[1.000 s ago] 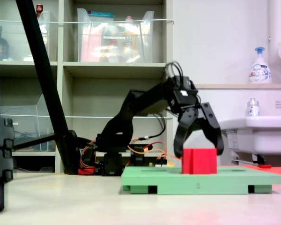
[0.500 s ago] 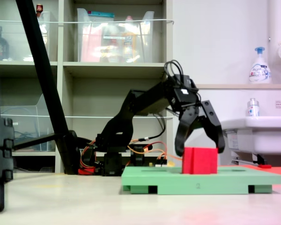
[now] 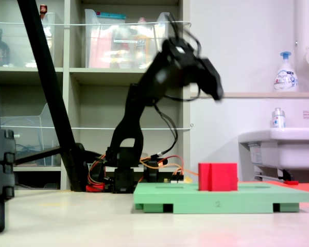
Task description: Put the cross columnar block into the corresponding hole
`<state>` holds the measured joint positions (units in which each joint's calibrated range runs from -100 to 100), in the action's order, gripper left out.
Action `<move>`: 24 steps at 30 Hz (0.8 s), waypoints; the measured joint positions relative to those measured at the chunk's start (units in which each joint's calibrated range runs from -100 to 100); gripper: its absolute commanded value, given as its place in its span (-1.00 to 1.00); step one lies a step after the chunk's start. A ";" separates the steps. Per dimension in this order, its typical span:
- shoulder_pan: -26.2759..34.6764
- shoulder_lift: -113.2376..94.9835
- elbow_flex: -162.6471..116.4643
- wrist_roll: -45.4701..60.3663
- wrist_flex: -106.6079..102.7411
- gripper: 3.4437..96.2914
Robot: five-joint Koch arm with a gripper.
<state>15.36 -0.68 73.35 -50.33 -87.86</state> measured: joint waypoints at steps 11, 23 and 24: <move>-11.33 -23.26 -2.16 23.44 -0.39 0.51; -15.53 -78.93 -139.44 37.95 83.11 -0.04; -15.58 -81.40 -147.67 40.44 91.43 -0.04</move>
<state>-0.22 -82.08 -74.33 -9.89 3.57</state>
